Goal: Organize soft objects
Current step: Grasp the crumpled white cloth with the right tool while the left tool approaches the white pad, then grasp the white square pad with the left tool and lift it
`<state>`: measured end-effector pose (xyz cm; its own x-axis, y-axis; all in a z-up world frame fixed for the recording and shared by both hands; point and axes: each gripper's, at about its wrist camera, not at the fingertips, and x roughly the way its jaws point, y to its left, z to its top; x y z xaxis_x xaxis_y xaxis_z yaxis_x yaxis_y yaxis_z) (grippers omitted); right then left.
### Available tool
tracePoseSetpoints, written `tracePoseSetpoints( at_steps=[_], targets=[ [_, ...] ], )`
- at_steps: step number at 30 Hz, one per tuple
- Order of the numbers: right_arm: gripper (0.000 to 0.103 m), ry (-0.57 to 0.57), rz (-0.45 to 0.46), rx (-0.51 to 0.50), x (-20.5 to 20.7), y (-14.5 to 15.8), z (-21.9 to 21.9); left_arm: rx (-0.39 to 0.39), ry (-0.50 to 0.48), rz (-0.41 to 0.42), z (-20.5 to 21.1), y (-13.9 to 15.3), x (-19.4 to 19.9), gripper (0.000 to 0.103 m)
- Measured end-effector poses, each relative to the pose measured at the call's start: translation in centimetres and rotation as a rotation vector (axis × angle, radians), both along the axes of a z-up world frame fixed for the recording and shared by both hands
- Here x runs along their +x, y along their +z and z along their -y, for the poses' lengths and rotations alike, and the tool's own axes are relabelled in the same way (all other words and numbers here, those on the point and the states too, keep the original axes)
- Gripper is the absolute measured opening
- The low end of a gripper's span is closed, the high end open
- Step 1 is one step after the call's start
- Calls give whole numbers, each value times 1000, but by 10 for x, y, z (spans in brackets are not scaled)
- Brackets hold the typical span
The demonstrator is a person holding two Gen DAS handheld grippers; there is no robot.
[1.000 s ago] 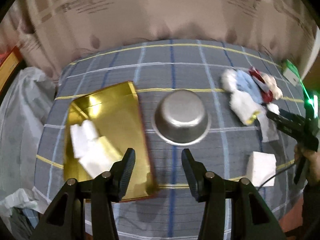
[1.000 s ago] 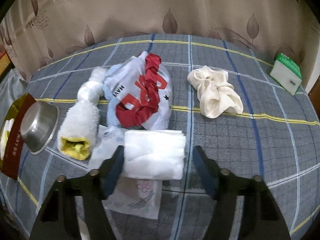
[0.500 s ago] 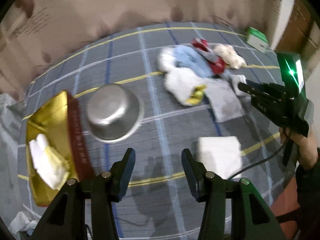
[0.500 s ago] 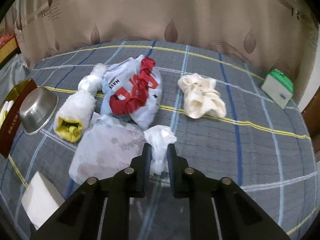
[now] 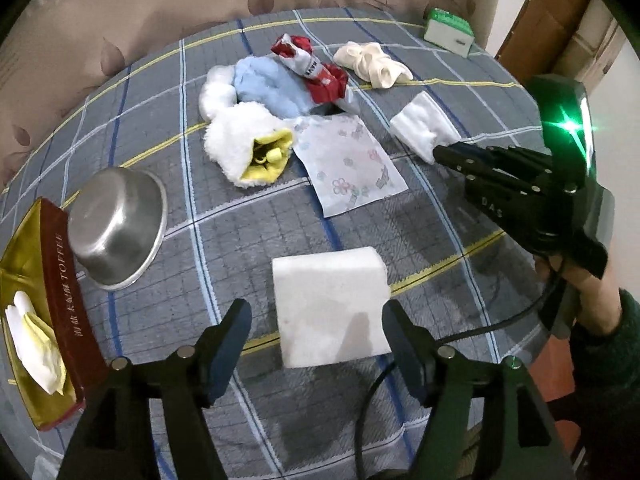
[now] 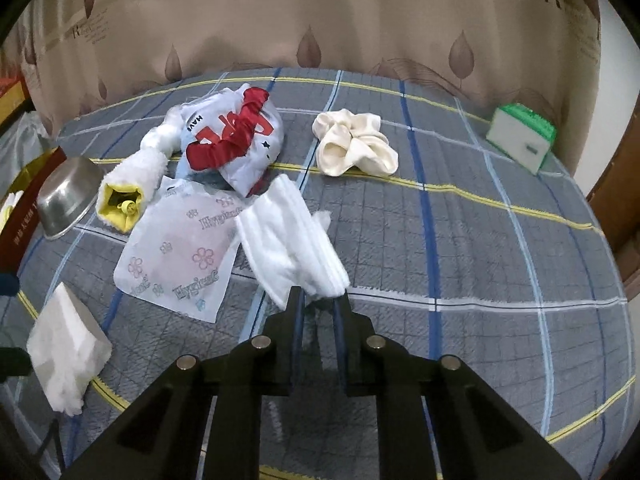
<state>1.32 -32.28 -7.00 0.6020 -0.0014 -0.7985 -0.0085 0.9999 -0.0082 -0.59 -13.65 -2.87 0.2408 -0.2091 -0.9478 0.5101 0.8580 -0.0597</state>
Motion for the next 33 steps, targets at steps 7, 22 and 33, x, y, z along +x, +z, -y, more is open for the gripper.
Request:
tracePoseSetpoints(
  at_steps=[7,22,33],
  targets=[
    [12,21,5,22,0,-1,-4,26,1,12,17,-13,-4,71],
    [37,68,23,26,0,2,-6,5,59,-42,21,-55,5,88],
    [26,116,58,45,13,9,-21,-28,40,-47,15,-52,5,70]
  ],
)
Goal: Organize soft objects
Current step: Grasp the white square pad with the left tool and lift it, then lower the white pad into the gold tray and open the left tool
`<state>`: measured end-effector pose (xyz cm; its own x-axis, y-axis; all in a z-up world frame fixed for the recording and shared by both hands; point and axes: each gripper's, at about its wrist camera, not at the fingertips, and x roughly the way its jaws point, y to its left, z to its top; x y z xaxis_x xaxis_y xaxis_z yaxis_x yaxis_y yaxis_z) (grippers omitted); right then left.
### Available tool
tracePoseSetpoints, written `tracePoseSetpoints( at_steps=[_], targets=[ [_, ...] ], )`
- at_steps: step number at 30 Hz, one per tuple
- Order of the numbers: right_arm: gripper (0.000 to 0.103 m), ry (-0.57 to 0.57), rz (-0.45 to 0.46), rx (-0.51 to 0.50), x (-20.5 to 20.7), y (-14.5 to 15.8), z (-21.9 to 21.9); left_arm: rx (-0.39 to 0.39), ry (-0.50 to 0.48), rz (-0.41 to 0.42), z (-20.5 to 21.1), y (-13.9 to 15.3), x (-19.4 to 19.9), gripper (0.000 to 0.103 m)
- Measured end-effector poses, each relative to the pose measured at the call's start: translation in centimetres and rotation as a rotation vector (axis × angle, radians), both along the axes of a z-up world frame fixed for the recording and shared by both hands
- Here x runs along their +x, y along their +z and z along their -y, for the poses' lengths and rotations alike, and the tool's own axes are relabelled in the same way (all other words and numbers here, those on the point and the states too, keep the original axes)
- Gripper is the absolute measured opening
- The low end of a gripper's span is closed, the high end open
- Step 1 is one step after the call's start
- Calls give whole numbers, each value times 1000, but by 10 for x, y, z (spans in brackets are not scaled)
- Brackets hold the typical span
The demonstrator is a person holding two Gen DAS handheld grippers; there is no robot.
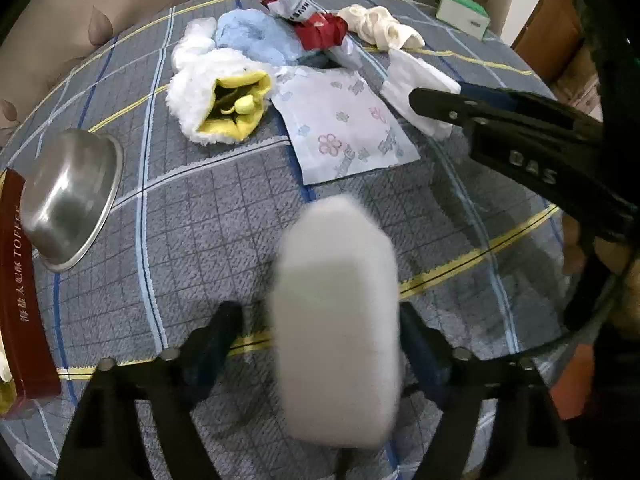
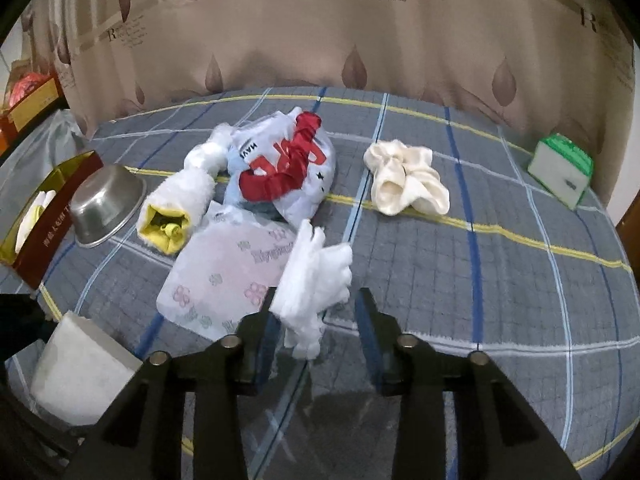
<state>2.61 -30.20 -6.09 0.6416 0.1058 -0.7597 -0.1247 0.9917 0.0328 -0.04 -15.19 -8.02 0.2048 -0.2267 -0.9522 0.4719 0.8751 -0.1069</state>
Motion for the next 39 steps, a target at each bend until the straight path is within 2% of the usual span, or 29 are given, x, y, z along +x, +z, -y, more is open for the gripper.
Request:
tracePoseSetpoints(
  at_steps=[1,2,4,12,17,26,32,39],
  targets=[
    [18,-1,-7,-5,2,-1,-1,-27,4,-10,-3,3,0,57],
    [12,-2,-15,-5,3,-2,-2,-63,7,-34,-6,6,2,56],
    [11,-12,-25,1,3,-5,-2,-71,10,-46,-9,6,2,53],
    [10,-24,-16,2,-2,-3,0,-82,7,-21,-21,18,-3,52],
    [10,-26,-24,5,-2,-5,1,-47,50,43,-38,31,1,52],
    [10,-22,-29,4,-2,-7,-2,-15,97,99,-72,53,-2,52],
    [10,-19,-31,2,-3,-8,-4,-7,167,120,-102,68,-3,52],
    [10,-27,-32,5,-1,-8,-3,35,322,172,-168,85,10,52]
  ],
)
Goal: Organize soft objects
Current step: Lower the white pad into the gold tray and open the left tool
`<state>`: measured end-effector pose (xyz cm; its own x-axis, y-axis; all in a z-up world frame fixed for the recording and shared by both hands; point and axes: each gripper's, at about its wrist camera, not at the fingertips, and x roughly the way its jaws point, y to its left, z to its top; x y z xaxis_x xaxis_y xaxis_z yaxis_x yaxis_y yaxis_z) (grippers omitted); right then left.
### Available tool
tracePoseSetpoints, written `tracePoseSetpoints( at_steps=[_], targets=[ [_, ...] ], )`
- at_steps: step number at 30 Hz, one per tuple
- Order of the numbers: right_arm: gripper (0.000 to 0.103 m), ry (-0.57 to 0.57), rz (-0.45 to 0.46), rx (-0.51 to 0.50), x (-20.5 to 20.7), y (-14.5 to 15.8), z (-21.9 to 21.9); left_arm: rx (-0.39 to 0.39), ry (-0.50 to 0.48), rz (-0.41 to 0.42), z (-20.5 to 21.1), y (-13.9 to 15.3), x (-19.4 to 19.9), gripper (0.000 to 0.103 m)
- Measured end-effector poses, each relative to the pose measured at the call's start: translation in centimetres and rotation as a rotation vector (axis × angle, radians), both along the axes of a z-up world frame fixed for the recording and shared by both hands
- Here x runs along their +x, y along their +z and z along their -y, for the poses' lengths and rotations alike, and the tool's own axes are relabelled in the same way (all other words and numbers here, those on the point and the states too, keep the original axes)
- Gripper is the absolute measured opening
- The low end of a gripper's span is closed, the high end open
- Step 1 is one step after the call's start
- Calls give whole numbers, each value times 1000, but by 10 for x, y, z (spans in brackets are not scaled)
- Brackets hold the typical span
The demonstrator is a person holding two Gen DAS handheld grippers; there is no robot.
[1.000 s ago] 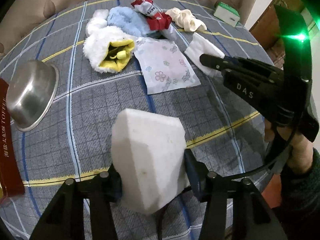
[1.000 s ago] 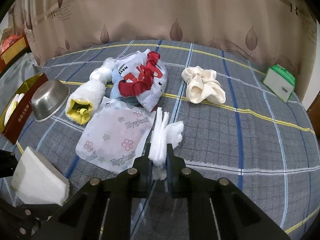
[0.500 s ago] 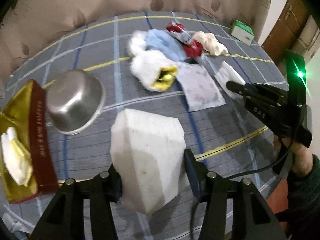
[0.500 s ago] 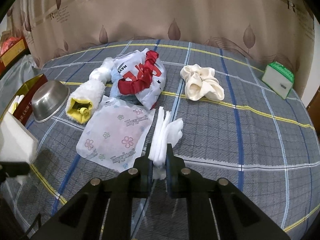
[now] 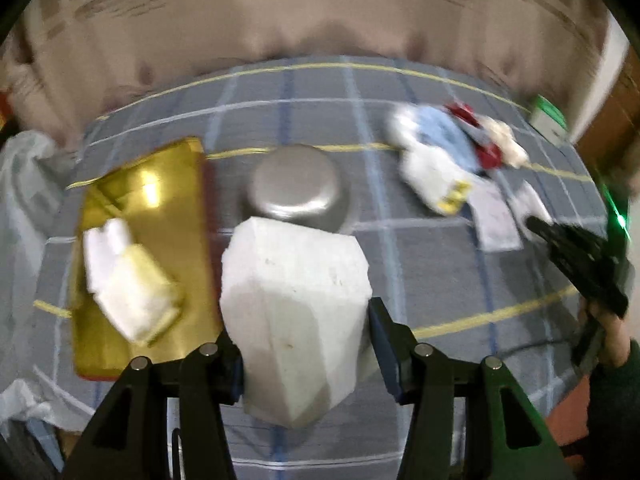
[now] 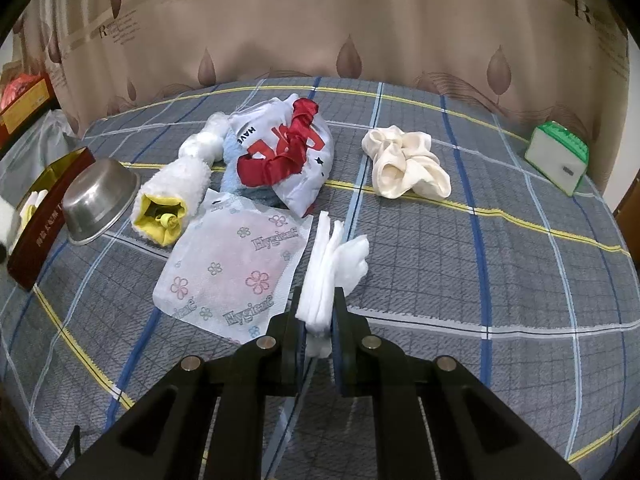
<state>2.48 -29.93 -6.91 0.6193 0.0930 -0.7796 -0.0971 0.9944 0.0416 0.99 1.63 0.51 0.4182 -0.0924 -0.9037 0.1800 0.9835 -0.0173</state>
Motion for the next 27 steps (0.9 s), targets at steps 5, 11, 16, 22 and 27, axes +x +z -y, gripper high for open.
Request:
tracePoseSetpoints(
  at_steps=[5,11,16,22,27],
  targets=[
    [10,-3,-1,8,-1,1,1,21,125,27,-50,7,15,52],
    [10,-19,-4,18,-5,3,0,25,226,32,-97,4,42,52],
    [10,-29,13,22,-10,11,-2,62,253,39,-120,-3,68,52],
    [10,-38,16,16,-18,18,-3,50,265,-4,-136,-19,102,52],
    [10,-44,23,17,-25,26,-6,29,278,-33,-143,-30,124,55]
  ],
)
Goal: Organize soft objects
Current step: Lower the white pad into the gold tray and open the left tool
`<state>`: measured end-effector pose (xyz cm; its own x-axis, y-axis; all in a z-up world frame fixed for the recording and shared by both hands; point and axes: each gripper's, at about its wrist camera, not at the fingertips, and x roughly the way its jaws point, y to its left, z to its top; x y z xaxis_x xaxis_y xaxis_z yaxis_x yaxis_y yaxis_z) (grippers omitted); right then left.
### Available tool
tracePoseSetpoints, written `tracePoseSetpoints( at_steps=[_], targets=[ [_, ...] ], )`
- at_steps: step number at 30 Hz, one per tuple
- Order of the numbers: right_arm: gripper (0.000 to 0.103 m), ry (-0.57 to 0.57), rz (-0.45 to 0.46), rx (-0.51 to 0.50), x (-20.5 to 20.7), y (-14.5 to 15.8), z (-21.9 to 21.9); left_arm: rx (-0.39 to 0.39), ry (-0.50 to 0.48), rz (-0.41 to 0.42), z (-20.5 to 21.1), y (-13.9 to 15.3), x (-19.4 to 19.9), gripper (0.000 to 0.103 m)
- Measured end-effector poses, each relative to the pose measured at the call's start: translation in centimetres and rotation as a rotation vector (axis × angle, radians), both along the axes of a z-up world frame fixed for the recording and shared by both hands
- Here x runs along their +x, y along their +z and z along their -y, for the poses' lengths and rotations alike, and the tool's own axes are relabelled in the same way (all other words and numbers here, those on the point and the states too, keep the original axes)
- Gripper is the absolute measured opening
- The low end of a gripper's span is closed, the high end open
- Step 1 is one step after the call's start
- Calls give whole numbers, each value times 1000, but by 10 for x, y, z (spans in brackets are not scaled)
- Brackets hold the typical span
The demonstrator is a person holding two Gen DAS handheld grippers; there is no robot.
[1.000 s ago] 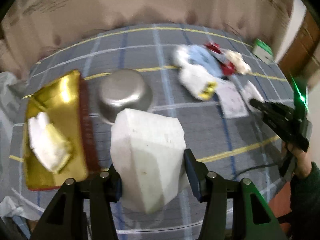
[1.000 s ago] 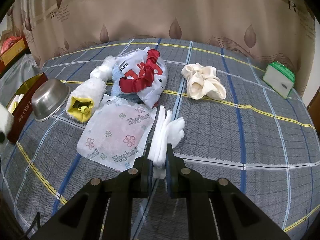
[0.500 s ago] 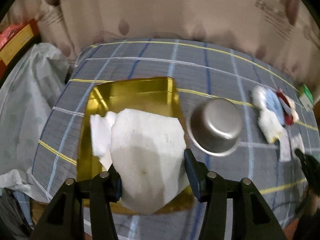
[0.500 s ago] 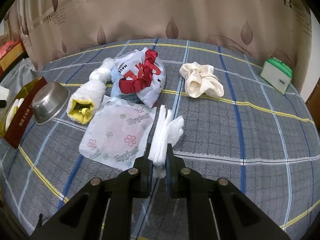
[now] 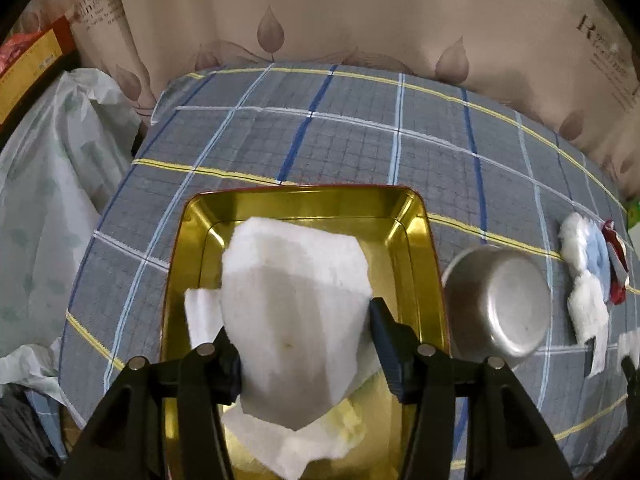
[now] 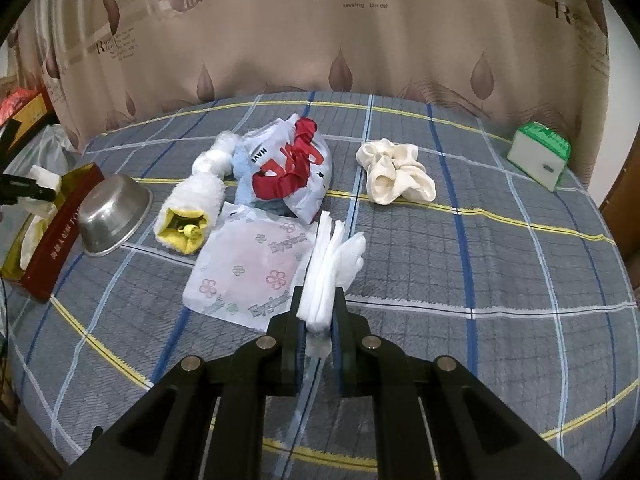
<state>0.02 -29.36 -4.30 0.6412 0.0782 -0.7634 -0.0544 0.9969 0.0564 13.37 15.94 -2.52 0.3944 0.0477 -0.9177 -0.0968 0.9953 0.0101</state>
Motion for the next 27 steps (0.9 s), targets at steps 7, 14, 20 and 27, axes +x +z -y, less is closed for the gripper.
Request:
tracePoseSetpoints(
  at_steps=[7,14,20,27],
  targets=[
    [10,5,3,0,-3,6,-8,-40,10,-50,-5,-15,18,61],
    [10,14,2,-1,-2,7,-15,-44,26,-92,-11,-21,22,63],
    [10,37,11,-11,-4,13,-26,-48,17,-55,-16,-4,12,63],
    [10,130,13,-19,-7,23,-62,1,6,1,-13,19,-12,63]
  ],
)
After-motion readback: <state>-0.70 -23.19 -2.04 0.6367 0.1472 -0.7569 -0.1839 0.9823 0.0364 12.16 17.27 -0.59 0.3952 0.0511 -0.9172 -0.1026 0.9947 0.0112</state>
